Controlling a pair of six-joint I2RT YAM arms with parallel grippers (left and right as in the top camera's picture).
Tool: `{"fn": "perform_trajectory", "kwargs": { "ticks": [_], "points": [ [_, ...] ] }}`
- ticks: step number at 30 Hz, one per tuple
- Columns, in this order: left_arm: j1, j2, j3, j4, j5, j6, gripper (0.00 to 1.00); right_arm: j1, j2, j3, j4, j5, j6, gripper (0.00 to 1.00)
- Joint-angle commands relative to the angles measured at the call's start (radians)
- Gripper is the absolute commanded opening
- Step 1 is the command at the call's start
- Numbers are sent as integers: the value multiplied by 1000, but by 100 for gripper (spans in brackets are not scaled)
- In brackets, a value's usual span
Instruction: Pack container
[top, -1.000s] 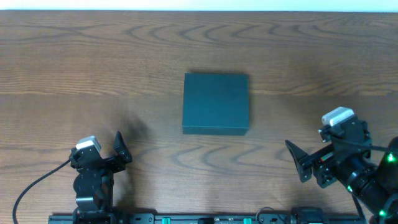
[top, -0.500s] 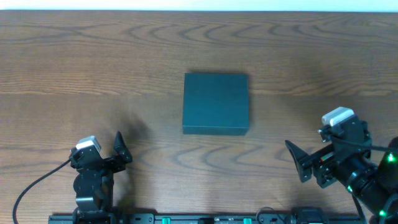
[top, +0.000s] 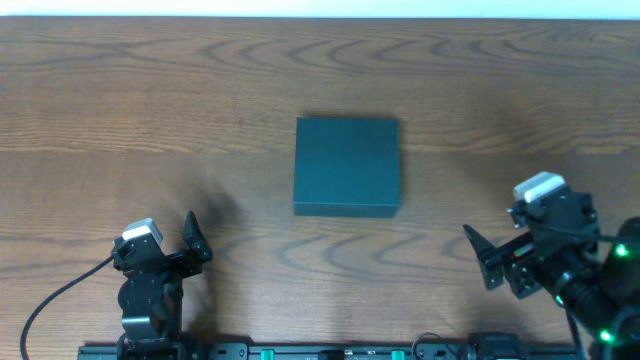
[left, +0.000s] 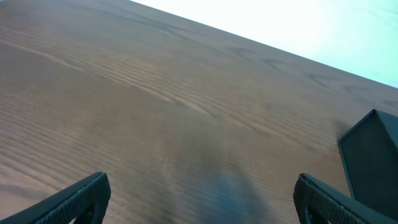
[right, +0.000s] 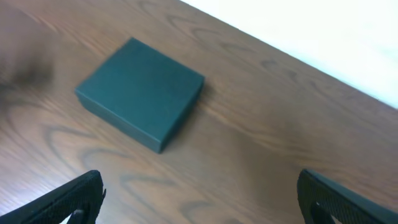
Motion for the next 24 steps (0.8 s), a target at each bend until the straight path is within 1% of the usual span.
{"fn": "perform_trajectory", "kwargs": {
  "ticks": [1, 7, 11, 15, 18, 20, 24],
  "points": [
    [6, -7, -23, 0, 4, 3, 95, 4, -44, -146, 73, 37, -108, 99],
    [6, -7, -23, 0, 4, 3, 95, 6, -257, -632, 455, 37, -116, 99],
    [6, -7, -23, 0, 4, 3, 95, 14, -431, -904, 581, 28, -98, 99],
    [6, -7, -23, 0, 4, 3, 95, 34, -587, -1053, 587, 29, -43, 99],
    [6, -7, -23, 0, 4, 3, 95, 40, -659, -1119, 588, 29, 13, 99],
    [6, -7, -23, 0, 4, 3, 95, 40, -700, -1144, 586, 33, 69, 99],
    [6, -7, -23, 0, 4, 3, 95, 40, -726, -1144, 587, 37, 73, 99]
  ]
}}
